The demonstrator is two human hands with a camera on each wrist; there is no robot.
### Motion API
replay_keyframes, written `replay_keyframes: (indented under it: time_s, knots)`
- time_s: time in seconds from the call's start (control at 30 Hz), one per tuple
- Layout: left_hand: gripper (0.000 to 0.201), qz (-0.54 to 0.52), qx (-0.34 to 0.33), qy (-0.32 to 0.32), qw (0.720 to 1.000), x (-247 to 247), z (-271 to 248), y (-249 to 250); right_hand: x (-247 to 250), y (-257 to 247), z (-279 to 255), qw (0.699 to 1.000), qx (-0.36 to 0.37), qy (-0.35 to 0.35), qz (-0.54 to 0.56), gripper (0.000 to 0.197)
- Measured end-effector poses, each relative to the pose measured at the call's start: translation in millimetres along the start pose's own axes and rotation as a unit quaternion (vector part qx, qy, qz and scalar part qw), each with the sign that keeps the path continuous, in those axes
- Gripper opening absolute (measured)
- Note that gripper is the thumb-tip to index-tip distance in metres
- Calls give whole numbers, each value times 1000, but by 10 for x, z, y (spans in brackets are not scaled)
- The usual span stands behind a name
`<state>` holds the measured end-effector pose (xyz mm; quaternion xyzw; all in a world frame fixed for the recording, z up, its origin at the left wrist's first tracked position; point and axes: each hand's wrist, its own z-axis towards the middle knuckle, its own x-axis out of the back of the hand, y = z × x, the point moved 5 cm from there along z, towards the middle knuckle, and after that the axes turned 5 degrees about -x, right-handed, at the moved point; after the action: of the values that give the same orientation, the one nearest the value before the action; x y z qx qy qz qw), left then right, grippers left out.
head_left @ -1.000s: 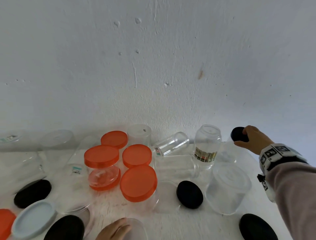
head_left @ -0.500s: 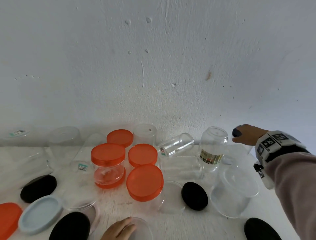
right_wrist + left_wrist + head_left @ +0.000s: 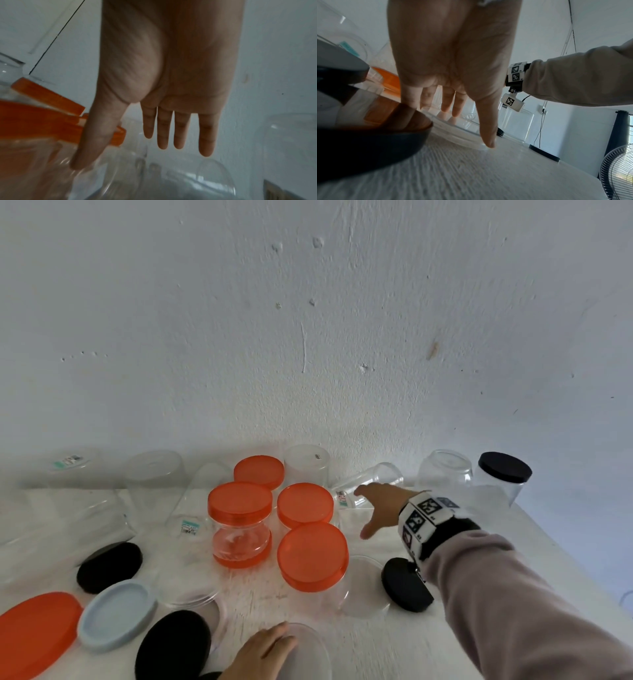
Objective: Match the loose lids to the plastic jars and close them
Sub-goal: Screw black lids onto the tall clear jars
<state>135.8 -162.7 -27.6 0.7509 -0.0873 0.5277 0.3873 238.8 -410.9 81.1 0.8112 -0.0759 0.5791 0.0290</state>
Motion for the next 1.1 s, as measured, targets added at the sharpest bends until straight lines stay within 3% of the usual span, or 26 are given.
replay_keyframes:
  time_s: [0.03,0.07,0.13,0.2,0.23,0.3,0.33,0.43,0.47,0.5,0.53,0.57,0.6,0.63,0.73,0.77,0.87,0.93,1.0,1.1]
  knots:
    - [56,109,-29,16,993,-9,-11,-3,-70,-23,17,1000,2,-12,1,95]
    - [58,145,-36,56,987,16,-13,53,-137,-49,32,1000,3,-22,-5,97]
    - [55,190,-19,39,981,57,-12,19,-245,-91,56,999,0,-26,-38,99]
    - [47,163,-35,52,985,46,-51,82,-304,-122,70,997,-3,-3,-80,95]
    - [55,133,-24,19,991,64,-33,61,-316,-134,71,995,-3,12,-98,91]
    - [73,10,-12,18,1000,90,74,40,-323,-142,60,991,-5,35,-126,84]
    - [67,70,-32,18,997,84,103,50,-322,-142,46,990,-6,42,-134,81]
    - [43,206,-22,-65,976,18,-30,-9,-282,-119,-17,990,-18,61,-124,74]
    - [42,241,-1,-35,970,55,-41,-2,-254,-103,-48,991,-24,70,-108,72]
    - [50,224,7,-50,973,70,-53,56,-216,-83,-90,992,-31,83,-84,71]
    - [63,125,12,-100,987,-9,-68,62,-174,-59,-133,993,-35,97,-56,71]
    - [65,94,-25,-46,994,-61,-8,44,-126,-35,-177,993,-36,113,-23,70]
    - [56,156,-82,9,984,-62,-2,53,-76,-9,-233,991,-32,130,12,71]
    - [51,146,-96,17,984,-38,-9,118,-22,16,-290,987,-26,150,49,71]
    - [55,104,-40,26,993,-91,11,187,140,113,-517,961,-10,217,173,78]
    - [60,127,-57,58,989,-82,38,271,184,161,-613,946,-6,240,216,80]
    - [74,149,-102,42,983,77,80,691,272,295,-896,897,10,307,319,81]
    - [76,90,-162,23,982,-32,222,902,291,408,-1103,867,19,333,370,87]
    - [71,39,-146,-14,988,-92,438,1055,286,548,-1321,845,21,349,404,96]
    - [72,26,-124,-1,992,-115,783,1252,236,778,-1660,819,14,355,451,94]
